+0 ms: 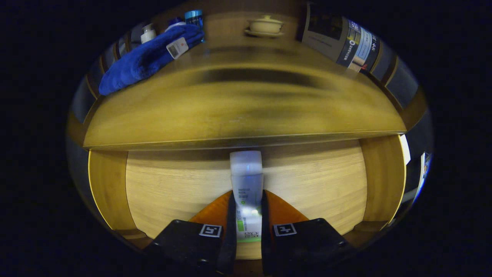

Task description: Pull open the drawer, take out the items inside it, and place them on the countertop above the cabinet.

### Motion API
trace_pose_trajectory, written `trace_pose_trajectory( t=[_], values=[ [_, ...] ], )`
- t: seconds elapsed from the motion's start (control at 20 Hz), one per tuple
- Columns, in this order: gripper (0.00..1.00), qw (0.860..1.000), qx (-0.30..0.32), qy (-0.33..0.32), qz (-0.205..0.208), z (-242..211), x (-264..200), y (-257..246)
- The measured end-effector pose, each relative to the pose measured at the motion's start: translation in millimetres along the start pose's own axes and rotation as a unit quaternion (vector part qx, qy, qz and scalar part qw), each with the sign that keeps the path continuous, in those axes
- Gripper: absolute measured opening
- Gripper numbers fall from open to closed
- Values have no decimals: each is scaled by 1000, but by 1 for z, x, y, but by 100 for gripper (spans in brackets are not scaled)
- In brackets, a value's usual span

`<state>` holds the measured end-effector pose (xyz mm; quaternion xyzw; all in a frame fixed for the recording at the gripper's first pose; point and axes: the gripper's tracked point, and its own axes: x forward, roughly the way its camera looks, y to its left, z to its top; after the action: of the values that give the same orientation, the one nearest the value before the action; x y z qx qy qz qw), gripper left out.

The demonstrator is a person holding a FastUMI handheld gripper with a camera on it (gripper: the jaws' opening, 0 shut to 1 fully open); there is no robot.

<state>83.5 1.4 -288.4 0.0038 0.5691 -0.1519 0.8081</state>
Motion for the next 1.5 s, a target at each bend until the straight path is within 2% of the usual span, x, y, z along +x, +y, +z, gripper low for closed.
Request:
trace_pose_trajectory(
  t=[0.1, 0.15, 0.3, 0.45, 0.75, 1.05, 1.35, 1.5],
  values=[
    [35, 1000, 4, -12, -23, 2, -37, -4],
    [35, 999, 10, -23, -30, 11, -23, -14],
    [35, 997, 25, -56, -49, 13, -79, -21],
    [35, 994, 43, -89, -45, 28, -118, -25],
    [35, 984, 33, -169, -49, 113, -168, -42],
    [35, 978, 7, -203, -40, 192, -146, -46],
    [35, 984, 23, -177, -8, 209, -86, -35],
    [35, 988, 20, -156, -12, 209, -62, -38]
  ],
)
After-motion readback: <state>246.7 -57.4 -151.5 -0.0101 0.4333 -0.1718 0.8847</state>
